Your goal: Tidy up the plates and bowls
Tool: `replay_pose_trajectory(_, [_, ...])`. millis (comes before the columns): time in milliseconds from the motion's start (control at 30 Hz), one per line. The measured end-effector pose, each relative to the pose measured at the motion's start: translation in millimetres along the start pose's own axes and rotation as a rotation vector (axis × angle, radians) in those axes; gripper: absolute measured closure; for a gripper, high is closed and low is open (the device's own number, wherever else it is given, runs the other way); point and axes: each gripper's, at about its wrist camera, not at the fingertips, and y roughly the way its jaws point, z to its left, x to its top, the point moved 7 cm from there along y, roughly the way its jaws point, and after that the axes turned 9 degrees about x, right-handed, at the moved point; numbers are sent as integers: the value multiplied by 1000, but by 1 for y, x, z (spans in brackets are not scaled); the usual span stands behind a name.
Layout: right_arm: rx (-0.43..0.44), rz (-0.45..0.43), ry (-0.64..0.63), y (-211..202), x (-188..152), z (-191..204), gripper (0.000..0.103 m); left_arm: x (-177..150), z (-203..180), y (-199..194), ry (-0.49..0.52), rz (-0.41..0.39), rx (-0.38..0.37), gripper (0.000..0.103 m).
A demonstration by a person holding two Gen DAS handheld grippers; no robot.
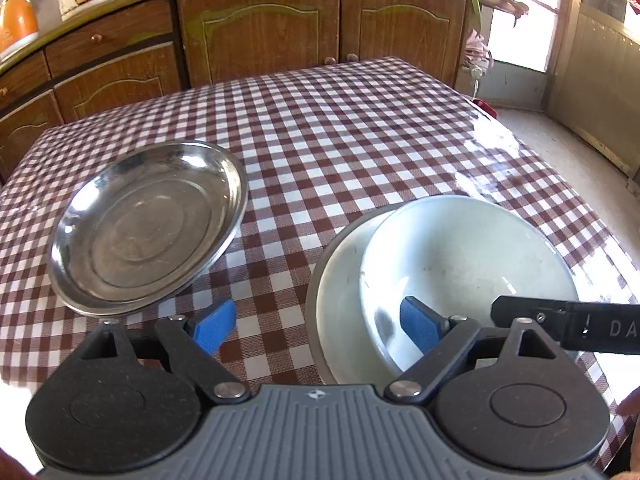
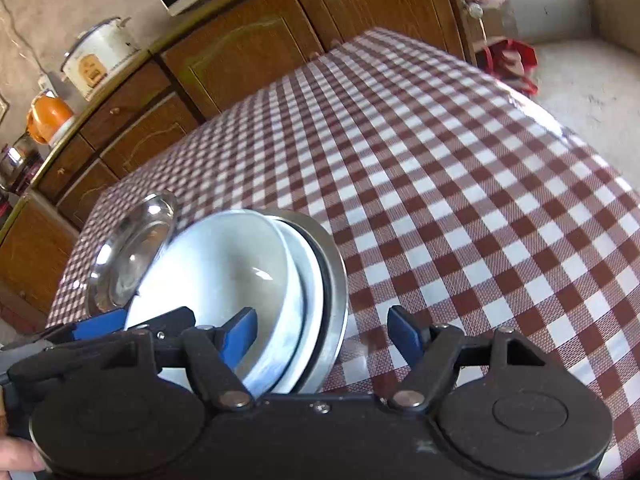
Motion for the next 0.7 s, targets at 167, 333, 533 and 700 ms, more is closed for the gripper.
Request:
replay_pose_trajectory(167, [11,-10,-15,8,2,-1,21,1,0,9,-13,5,-46,14])
replay_pose_trajectory(333, [51,-25,-72,15,3,10,51,6,-13,8,0,-11,-143,39])
replay_pose_trajectory(533, [58,-36,-54,13,3,9,53,4,-16,5,-14,5,-139,40])
replay_pose_trajectory(700, [46,-36,-61,6,1,10,53,2,-18,-2,-12,2,-139,40])
